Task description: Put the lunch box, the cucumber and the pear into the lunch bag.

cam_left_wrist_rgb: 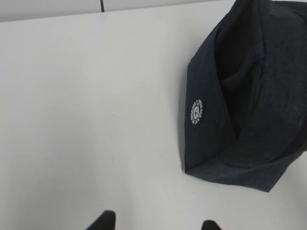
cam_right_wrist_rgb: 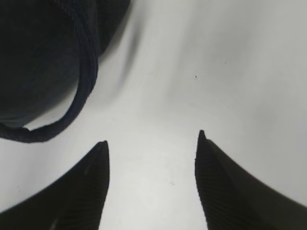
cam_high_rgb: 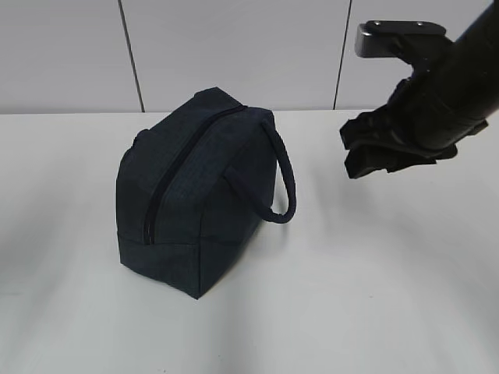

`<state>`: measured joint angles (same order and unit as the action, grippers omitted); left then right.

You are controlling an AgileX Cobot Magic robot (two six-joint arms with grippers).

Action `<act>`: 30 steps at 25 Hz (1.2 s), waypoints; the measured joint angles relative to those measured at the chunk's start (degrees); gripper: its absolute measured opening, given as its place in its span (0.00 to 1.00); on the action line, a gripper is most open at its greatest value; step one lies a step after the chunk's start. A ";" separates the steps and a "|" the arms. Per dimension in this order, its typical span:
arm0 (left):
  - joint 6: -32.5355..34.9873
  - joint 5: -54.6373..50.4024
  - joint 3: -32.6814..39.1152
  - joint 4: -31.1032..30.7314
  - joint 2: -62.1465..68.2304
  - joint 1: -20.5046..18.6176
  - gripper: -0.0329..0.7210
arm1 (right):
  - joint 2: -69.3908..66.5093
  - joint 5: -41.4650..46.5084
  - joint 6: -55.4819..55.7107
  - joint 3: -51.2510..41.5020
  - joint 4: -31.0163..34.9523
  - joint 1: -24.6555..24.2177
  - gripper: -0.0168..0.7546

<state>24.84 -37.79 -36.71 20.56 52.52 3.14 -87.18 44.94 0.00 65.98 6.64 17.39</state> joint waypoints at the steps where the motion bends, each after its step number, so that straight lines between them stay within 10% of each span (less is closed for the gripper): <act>1: -1.62 -0.88 0.00 -1.06 -0.45 0.00 0.48 | 1.02 0.00 0.40 -1.03 -0.56 0.00 0.60; 14: -16.89 -15.47 0.00 -12.33 -16.67 0.00 0.46 | 25.66 4.49 1.89 -17.87 -4.58 0.00 0.60; 30: -17.85 -24.82 0.21 -16.69 -38.99 0.00 0.45 | 54.57 12.28 2.67 -30.38 -5.76 0.00 0.60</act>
<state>6.99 -62.62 -36.51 3.87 13.53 3.14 -32.60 57.22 2.67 35.60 0.88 17.39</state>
